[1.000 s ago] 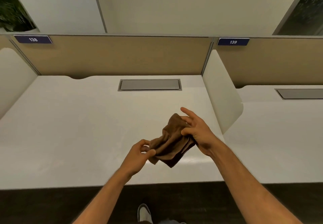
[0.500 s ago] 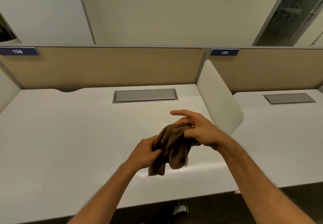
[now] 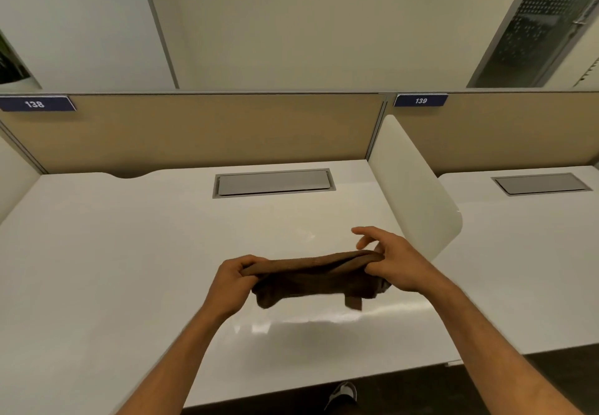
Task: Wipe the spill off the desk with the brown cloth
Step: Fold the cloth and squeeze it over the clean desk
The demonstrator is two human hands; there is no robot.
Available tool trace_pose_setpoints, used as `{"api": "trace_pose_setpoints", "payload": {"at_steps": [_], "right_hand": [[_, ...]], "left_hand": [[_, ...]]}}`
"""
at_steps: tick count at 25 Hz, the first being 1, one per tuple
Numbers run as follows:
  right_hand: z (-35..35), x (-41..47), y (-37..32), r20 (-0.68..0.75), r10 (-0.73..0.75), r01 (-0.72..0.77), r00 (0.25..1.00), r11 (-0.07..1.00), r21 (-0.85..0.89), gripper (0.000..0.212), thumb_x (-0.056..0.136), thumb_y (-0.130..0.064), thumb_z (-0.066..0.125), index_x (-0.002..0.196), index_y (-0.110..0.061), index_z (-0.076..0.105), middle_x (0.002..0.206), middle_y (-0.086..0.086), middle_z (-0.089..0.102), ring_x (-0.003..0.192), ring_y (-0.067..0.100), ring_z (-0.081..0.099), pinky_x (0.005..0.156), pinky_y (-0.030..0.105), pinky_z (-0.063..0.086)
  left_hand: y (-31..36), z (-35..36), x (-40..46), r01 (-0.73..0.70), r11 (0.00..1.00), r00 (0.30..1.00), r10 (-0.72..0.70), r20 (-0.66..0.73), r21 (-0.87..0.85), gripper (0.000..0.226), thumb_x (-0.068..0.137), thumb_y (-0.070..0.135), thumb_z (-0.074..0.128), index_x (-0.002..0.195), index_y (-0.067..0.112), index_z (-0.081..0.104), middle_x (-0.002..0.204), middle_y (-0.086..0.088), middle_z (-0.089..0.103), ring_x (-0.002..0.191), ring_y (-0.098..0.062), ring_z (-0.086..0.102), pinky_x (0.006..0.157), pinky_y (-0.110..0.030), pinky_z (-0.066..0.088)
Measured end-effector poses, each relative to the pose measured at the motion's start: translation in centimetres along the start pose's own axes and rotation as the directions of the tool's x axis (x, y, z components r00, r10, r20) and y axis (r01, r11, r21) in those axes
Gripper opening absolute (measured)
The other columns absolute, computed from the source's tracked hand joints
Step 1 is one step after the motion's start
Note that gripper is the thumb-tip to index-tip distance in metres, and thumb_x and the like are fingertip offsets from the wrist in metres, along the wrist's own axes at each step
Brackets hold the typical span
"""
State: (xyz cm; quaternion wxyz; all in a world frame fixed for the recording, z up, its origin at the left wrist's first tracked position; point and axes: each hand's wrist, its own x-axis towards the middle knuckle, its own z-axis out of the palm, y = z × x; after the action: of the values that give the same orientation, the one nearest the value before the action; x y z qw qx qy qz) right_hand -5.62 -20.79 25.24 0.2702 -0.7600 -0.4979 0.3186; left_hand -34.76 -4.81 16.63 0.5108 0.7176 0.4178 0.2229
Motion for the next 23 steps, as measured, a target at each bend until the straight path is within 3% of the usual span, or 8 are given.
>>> {"api": "trace_pose_setpoints", "payload": {"at_steps": [5,7,8,11,14,17,20,23], "right_hand": [[-1.2,1.3,1.5,-0.041,0.132,-0.133,0.990,0.991,-0.034,0.009,0.083,-0.020,0.081,0.087,-0.026,0.074,0.087,-0.006,0.073,0.086,0.016,0.070,0.071,0.030,0.058],[-1.5,1.5,1.8,-0.068,0.105,-0.093,0.992,0.983,0.160,0.009,0.079,-0.026,0.084,0.081,-0.024,0.075,0.080,-0.005,0.074,0.083,0.016,0.071,0.071,0.028,0.054],[-1.4,1.6,2.0,-0.114,0.102,-0.056,0.988,0.934,0.353,0.010,0.076,-0.025,0.085,0.082,-0.023,0.076,0.081,-0.003,0.075,0.083,0.016,0.070,0.072,0.029,0.053],[1.4,2.4,2.7,-0.112,0.270,-0.048,0.956,0.523,0.851,0.014,0.088,-0.019,0.077,0.101,-0.018,0.079,0.103,0.006,0.079,0.097,0.023,0.073,0.083,0.035,0.057],[5.7,2.4,3.7,0.024,0.331,-0.209,0.943,0.535,0.819,0.024,0.096,-0.014,0.070,0.118,-0.007,0.074,0.118,0.012,0.077,0.107,0.026,0.075,0.094,0.038,0.059],[6.0,2.7,3.4,-0.060,0.462,-0.184,0.885,0.465,0.866,0.026,0.095,-0.011,0.072,0.120,-0.002,0.071,0.117,0.016,0.076,0.106,0.031,0.074,0.093,0.041,0.059],[4.8,3.0,1.5,-0.118,0.552,-0.094,0.825,0.340,0.936,0.018,0.097,-0.012,0.070,0.114,-0.005,0.071,0.115,0.016,0.075,0.105,0.035,0.071,0.077,0.044,0.063],[5.2,3.3,-1.7,-0.209,0.568,-0.075,0.796,0.436,0.897,0.009,0.101,-0.022,0.066,0.105,-0.020,0.074,0.113,0.007,0.075,0.103,0.032,0.071,0.083,0.050,0.062]], "left_hand": [[0.8,-1.1,0.9,0.026,0.986,0.999,-0.021,0.033,-0.162,0.034,0.097,0.005,0.065,0.083,0.030,0.082,0.083,0.001,0.078,0.080,-0.008,0.073,0.068,-0.016,0.056],[1.2,-1.2,1.2,0.078,0.945,0.997,-0.073,0.030,-0.318,0.027,0.098,0.009,0.065,0.087,0.026,0.083,0.086,-0.001,0.078,0.079,-0.009,0.073,0.069,-0.020,0.057],[1.5,-1.1,1.3,0.110,0.907,0.994,-0.109,0.026,-0.406,0.023,0.098,0.012,0.066,0.091,0.025,0.084,0.092,-0.002,0.079,0.083,-0.012,0.075,0.070,-0.021,0.058],[2.3,-0.6,2.1,0.197,0.814,0.972,-0.234,0.001,-0.546,0.012,0.095,0.026,0.071,0.099,0.026,0.083,0.100,0.000,0.081,0.090,-0.017,0.077,0.069,-0.024,0.061],[2.5,0.1,2.9,0.252,0.817,0.954,-0.301,-0.011,-0.518,0.014,0.093,0.027,0.076,0.104,0.019,0.080,0.100,-0.004,0.081,0.096,-0.026,0.077,0.074,-0.033,0.062],[2.5,-0.3,3.0,0.288,0.810,0.938,-0.347,-0.022,-0.510,0.014,0.094,0.023,0.075,0.105,0.014,0.078,0.096,-0.004,0.082,0.099,-0.031,0.076,0.072,-0.034,0.062],[2.9,-0.5,2.8,0.290,0.799,0.944,-0.330,0.018,-0.526,0.019,0.099,0.026,0.068,0.113,0.015,0.076,0.102,-0.004,0.081,0.102,-0.031,0.075,0.071,-0.034,0.063],[4.7,0.3,3.1,0.271,0.796,0.950,-0.311,0.019,-0.541,0.025,0.104,0.029,0.060,0.118,0.014,0.074,0.106,-0.008,0.080,0.095,-0.029,0.077,0.067,-0.032,0.063]]}}
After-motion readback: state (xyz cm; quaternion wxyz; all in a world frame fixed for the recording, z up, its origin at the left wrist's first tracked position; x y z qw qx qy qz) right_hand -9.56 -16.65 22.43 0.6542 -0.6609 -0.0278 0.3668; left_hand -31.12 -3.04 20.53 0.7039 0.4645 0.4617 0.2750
